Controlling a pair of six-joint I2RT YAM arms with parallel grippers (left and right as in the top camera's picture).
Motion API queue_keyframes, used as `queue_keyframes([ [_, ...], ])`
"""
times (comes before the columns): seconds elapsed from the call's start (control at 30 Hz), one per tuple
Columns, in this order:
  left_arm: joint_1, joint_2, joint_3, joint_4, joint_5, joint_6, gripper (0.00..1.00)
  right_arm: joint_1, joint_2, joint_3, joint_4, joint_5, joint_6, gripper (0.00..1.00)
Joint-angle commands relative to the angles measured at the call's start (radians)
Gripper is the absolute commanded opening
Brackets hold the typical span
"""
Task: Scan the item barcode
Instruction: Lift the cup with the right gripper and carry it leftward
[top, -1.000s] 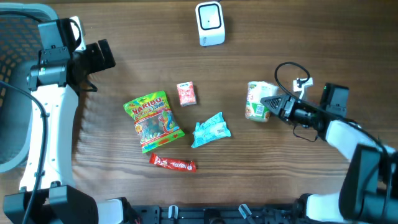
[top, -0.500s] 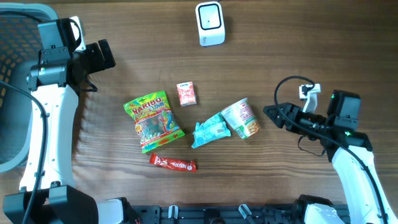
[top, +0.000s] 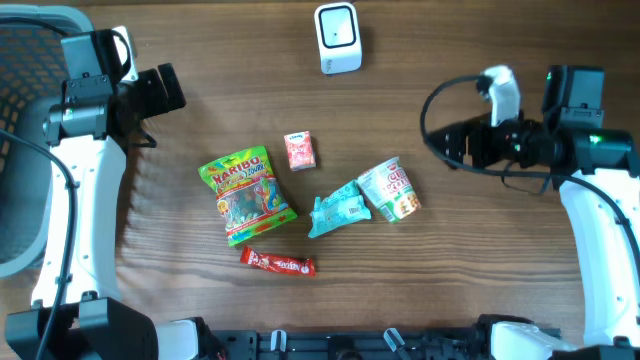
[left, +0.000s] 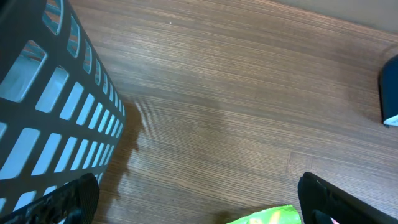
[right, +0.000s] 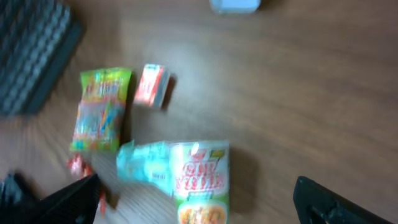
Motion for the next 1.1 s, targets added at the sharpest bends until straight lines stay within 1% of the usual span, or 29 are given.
queue_keyframes([
  [0.0, 0.008, -0.009, 0.008, 0.002, 0.008, 0.016, 1.0, 0.024, 0.146, 0.008, -0.095, -0.021, -0.193, 0.98],
  [0.07, 0.008, -0.009, 0.008, 0.002, 0.008, 0.016, 1.0, 0.061, 0.243, 0.008, -0.121, -0.004, -0.194, 0.93],
  [0.13, 0.008, -0.009, 0.008, 0.002, 0.008, 0.016, 1.0, 0.099, 0.323, 0.008, -0.119, 0.027, -0.191, 0.92],
  [0.23, 0.008, -0.009, 0.008, 0.002, 0.008, 0.016, 1.0, 0.159, 0.412, 0.008, -0.091, 0.036, -0.195, 0.93],
  [0.33, 0.008, -0.009, 0.008, 0.002, 0.008, 0.016, 1.0, 0.22, 0.477, 0.008, -0.033, 0.106, -0.194, 0.96],
  [0.47, 0.008, -0.009, 0.008, 0.002, 0.008, 0.016, 1.0, 0.239, 0.496, -0.002, 0.041, 0.118, -0.192, 0.97],
  [0.6, 0.008, -0.009, 0.008, 0.002, 0.008, 0.016, 1.0, 0.24, 0.497, -0.042, 0.069, 0.105, -0.191, 0.96],
  [0.73, 0.008, -0.009, 0.008, 0.002, 0.008, 0.016, 1.0, 0.248, 0.497, -0.081, 0.102, 0.103, -0.192, 0.97],
  [0.87, 0.008, -0.009, 0.008, 0.002, 0.008, 0.016, 1.0, 0.267, 0.497, -0.084, 0.111, 0.106, -0.192, 0.98],
  [1.07, 0.008, -0.009, 0.008, 0.002, 0.008, 0.016, 1.0, 0.278, 0.497, -0.117, 0.213, 0.114, -0.159, 0.97],
])
